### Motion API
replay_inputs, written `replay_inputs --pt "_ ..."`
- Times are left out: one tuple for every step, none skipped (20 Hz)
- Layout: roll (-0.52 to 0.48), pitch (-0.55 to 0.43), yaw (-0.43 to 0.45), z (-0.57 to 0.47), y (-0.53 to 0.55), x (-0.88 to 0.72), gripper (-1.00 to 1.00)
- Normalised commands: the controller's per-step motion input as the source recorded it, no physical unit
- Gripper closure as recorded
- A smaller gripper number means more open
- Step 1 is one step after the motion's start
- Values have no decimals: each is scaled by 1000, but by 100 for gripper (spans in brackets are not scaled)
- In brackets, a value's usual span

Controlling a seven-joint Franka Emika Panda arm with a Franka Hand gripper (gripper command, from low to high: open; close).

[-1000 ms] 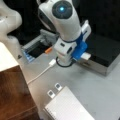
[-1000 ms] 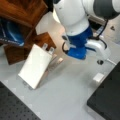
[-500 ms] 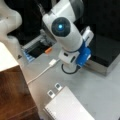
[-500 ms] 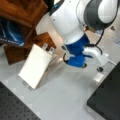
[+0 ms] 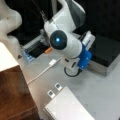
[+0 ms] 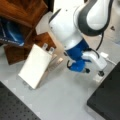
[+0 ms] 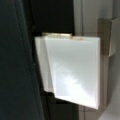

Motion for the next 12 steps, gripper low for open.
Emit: replay_inputs --pt "299 -94 -153 -178 26 -179 -100" --pt "284 -89 -146 -176 12 -181 -100" --pt "293 -104 -132 -182 -2 -181 -100" --pt "277 -104 -124 -177 -16 -173 -100" --pt "261 -103 -118 -181 -32 -170 -100" --pt "283 -121 -116 -188 -44 -171 -100" --pt "274 -119 -114 -185 -58 -164 -100" --pt "283 -124 -113 -181 -67 -156 -100" --pt "275 -117 -115 -172 -73 -145 -100" --pt "272 -109 -115 -169 -77 -139 -100" --pt "269 -95 -119 -159 -77 -132 -100" --pt "261 -79 -124 -152 -69 -129 -100"
